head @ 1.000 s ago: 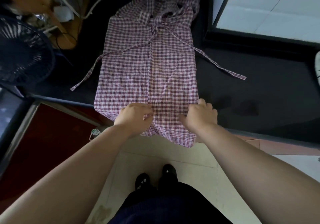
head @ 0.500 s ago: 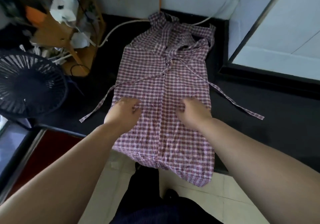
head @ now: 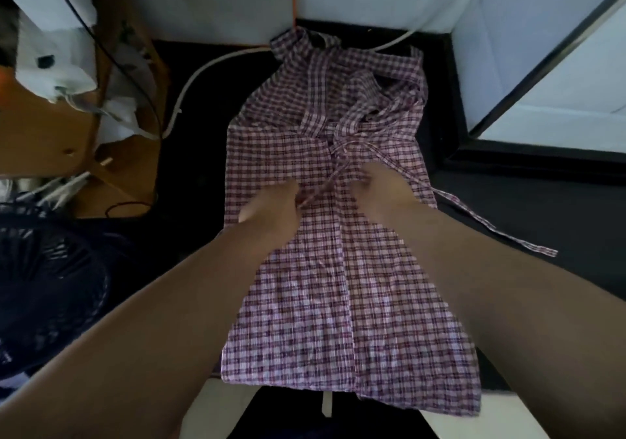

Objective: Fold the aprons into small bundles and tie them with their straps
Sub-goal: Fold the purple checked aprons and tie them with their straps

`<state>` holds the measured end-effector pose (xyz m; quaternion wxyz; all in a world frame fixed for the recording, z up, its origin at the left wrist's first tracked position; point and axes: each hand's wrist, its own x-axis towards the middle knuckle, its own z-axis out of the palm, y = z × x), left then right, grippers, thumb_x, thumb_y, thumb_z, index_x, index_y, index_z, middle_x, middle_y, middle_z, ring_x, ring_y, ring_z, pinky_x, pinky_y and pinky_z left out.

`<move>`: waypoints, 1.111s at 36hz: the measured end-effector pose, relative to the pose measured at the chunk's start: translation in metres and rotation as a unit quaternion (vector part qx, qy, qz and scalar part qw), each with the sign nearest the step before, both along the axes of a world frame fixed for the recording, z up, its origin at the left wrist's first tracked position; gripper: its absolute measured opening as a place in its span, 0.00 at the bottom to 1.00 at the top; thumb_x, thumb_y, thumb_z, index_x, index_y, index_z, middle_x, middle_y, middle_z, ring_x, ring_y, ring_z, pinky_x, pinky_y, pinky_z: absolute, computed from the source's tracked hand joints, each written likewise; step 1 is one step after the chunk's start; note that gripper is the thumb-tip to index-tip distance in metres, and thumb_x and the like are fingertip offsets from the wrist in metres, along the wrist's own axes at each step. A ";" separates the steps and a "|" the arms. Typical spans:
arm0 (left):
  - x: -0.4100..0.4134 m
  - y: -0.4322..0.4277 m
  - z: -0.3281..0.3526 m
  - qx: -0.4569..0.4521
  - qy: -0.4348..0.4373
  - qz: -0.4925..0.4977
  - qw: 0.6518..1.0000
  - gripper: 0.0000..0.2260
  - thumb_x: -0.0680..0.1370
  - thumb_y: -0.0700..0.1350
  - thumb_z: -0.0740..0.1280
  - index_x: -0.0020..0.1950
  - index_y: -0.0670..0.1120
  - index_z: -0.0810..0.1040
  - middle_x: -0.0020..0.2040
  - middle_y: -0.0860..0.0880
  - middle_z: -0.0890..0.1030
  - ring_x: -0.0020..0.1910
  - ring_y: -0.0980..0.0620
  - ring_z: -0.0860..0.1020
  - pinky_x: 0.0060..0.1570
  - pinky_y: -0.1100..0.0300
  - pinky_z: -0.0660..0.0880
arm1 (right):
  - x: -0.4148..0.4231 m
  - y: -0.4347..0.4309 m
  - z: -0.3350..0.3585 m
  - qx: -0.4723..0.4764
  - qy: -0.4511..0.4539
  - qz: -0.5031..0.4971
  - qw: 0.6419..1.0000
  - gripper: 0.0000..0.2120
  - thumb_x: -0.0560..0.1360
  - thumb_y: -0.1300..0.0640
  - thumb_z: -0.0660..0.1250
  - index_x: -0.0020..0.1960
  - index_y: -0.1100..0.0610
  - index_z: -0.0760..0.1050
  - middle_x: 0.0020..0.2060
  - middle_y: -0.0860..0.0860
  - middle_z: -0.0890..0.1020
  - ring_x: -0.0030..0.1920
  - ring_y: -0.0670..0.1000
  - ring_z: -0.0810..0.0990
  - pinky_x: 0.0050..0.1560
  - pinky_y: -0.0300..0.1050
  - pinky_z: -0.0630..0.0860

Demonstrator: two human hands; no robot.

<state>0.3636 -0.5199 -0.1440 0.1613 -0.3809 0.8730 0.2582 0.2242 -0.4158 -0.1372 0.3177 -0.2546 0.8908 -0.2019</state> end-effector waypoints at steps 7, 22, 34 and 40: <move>0.004 -0.023 0.003 -0.071 0.084 0.164 0.980 0.10 0.83 0.50 0.55 0.58 0.47 0.71 0.52 0.45 0.77 0.46 0.42 0.78 0.36 0.53 0.70 | -0.018 -0.026 -0.002 -0.053 -0.004 -0.019 0.998 0.27 0.80 0.58 0.59 0.77 0.52 0.53 0.49 0.52 0.76 0.40 0.50 0.74 0.38 0.42 0.69; -0.001 -0.037 0.002 -0.118 -0.044 0.191 0.973 0.15 0.83 0.49 0.53 0.68 0.51 0.71 0.62 0.43 0.74 0.63 0.40 0.69 0.61 0.45 0.65 | -0.036 -0.031 -0.003 -0.062 0.048 -0.021 0.997 0.14 0.82 0.53 0.56 0.39 0.57 0.68 0.33 0.49 0.71 0.37 0.52 0.73 0.37 0.42 0.70; 0.001 -0.056 0.015 -0.095 0.048 0.335 0.936 0.16 0.82 0.40 0.55 0.69 0.40 0.67 0.69 0.37 0.64 0.54 0.34 0.74 0.52 0.44 0.74 | -0.064 -0.001 0.007 0.168 0.205 -0.012 0.964 0.41 0.75 0.59 0.63 0.78 0.50 0.40 0.76 0.61 0.48 0.74 0.66 0.52 0.72 0.61 0.55; 0.016 -0.032 -0.002 -0.104 0.005 0.284 0.953 0.29 0.82 0.44 0.57 0.79 0.46 0.47 0.78 0.41 0.47 0.75 0.38 0.53 0.70 0.42 0.59 | -0.058 0.017 0.002 0.158 0.171 -0.042 0.972 0.39 0.77 0.56 0.62 0.77 0.57 0.40 0.68 0.62 0.67 0.63 0.63 0.71 0.59 0.57 0.71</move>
